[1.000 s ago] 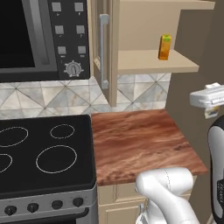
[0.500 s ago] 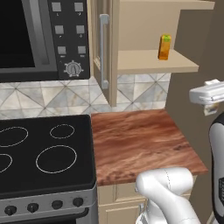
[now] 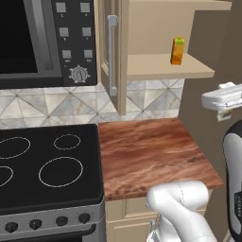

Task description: Sort all alcoholic drinks to one cabinet, and non-alcoholic drinks to the other.

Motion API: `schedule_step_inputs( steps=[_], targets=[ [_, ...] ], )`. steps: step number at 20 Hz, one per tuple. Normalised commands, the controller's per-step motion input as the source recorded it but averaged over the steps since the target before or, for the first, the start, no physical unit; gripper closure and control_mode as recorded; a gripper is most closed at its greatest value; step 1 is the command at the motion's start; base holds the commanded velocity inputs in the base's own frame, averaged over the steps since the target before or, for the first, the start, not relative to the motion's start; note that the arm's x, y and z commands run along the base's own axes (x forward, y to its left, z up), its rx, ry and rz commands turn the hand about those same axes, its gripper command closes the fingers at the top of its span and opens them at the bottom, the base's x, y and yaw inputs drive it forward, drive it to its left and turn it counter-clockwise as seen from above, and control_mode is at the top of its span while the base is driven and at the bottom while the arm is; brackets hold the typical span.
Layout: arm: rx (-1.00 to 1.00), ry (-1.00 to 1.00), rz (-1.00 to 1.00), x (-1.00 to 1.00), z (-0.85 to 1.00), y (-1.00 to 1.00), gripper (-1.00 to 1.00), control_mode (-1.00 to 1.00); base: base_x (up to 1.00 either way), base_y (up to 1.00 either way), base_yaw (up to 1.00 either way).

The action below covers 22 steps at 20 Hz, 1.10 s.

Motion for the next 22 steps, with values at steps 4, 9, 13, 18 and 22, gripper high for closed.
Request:
schedule_step_inputs(
  steps=[4,9,13,18,22],
  targets=[
    [0.00,0.00,0.00,0.08,0.15,0.04,1.00,-1.00,0.00,0.00,0.00],
    [0.00,0.00,0.00,0.11,0.13,0.00,1.00,-1.00,0.00,0.00,0.00],
    [0.00,0.00,0.00,0.19,0.08,0.00,1.00,-1.00,0.00,0.00,0.00],
    [0.00,0.00,0.01,0.23,0.00,0.00,1.00,-1.00,0.00,0.00,0.00],
    [0.00,0.00,0.01,0.23,0.00,0.00,1.00,-1.00,0.00,0.00,0.00]
  ],
)
